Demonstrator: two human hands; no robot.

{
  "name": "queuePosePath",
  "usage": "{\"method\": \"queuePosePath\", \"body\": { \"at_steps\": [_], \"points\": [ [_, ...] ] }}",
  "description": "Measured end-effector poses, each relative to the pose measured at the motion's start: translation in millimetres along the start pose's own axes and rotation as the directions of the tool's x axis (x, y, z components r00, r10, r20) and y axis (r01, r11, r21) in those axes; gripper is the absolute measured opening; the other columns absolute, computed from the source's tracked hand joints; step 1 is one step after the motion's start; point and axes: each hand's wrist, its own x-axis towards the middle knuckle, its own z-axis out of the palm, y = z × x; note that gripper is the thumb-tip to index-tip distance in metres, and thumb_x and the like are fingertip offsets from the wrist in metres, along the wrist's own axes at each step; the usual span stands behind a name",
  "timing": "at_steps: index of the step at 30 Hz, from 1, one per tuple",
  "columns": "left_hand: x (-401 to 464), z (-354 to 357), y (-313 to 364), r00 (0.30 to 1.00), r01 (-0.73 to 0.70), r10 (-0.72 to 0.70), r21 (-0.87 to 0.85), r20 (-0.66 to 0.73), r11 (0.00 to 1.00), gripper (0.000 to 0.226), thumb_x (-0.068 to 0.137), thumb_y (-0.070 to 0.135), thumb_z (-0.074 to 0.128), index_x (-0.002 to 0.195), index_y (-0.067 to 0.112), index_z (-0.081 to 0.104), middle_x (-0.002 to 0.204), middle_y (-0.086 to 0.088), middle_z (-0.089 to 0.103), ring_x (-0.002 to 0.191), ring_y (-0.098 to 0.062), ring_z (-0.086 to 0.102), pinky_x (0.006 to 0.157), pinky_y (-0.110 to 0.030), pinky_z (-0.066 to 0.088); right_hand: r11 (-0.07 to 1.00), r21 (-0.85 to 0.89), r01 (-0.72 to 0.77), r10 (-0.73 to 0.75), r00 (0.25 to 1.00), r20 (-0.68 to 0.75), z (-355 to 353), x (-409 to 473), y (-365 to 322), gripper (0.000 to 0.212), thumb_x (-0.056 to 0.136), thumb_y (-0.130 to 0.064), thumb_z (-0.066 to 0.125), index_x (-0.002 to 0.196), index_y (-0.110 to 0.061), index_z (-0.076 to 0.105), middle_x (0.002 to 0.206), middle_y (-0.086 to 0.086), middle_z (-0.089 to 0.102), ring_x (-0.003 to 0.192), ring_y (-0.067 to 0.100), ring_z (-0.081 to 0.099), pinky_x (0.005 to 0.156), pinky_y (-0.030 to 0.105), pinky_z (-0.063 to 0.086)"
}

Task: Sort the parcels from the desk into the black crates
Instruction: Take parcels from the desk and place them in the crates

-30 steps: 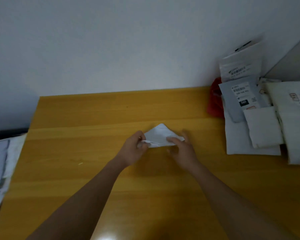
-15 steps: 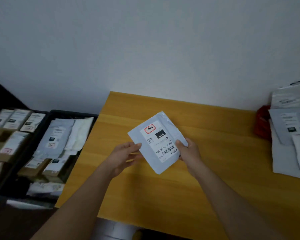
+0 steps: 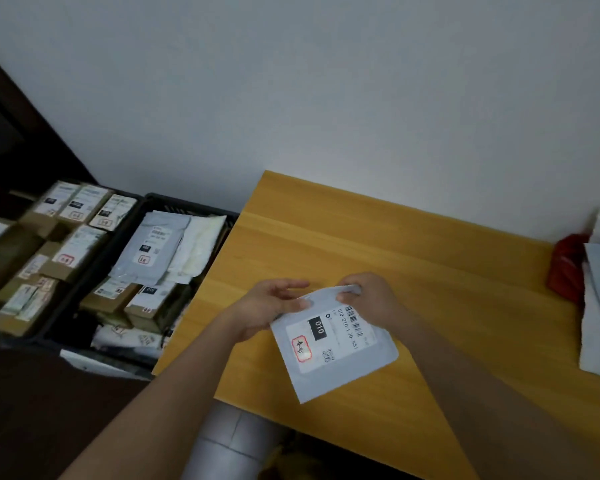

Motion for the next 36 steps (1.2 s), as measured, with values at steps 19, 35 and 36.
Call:
{"method": "queuePosePath", "body": {
  "at_steps": [19,35,36],
  "points": [
    [54.8,30.3,8.5,0.976,-0.074,-0.013,-0.392,-0.216,0.917,0.022,0.098,0.015,0.058,0.118,0.011,0.067,0.111,-0.007,0.074,0.093,-0.023,0.071,0.068,-0.035,0.058,0.812,0.556,-0.176,0.215,0.977,-0.005,-18.8,26.7,46.1,0.02,0.102,-0.005,0.048,0.104,-0.02,0.062,0.107,-0.003,0.068,0.086,0.005,0.064,0.072,0.023,0.052],
    [61.1,17.0,7.5,0.937,-0.143,0.028,-0.31,-0.348,0.94,0.004,0.087,0.004,0.069,0.09,0.002,0.071,0.097,-0.016,0.074,0.082,-0.025,0.07,0.065,-0.03,0.059,0.926,0.353,0.136,-0.007,0.939,-0.343,-0.8,49.2,59.4,0.019,0.098,0.004,0.045,0.09,-0.001,0.062,0.069,0.0,0.055,0.063,0.008,0.04,0.053,0.017,0.029],
    [61.8,15.7,10.0,0.937,-0.144,0.023,-0.326,-0.348,0.934,0.009,0.086,0.005,0.07,0.093,0.002,0.071,0.096,-0.014,0.075,0.08,-0.023,0.071,0.063,-0.028,0.058,0.922,0.354,0.155,-0.018,0.932,-0.361,-1.0,49.1,59.6,0.021,0.098,0.003,0.047,0.085,-0.006,0.061,0.067,-0.001,0.054,0.061,0.004,0.039,0.053,0.018,0.029]
  ]
}}
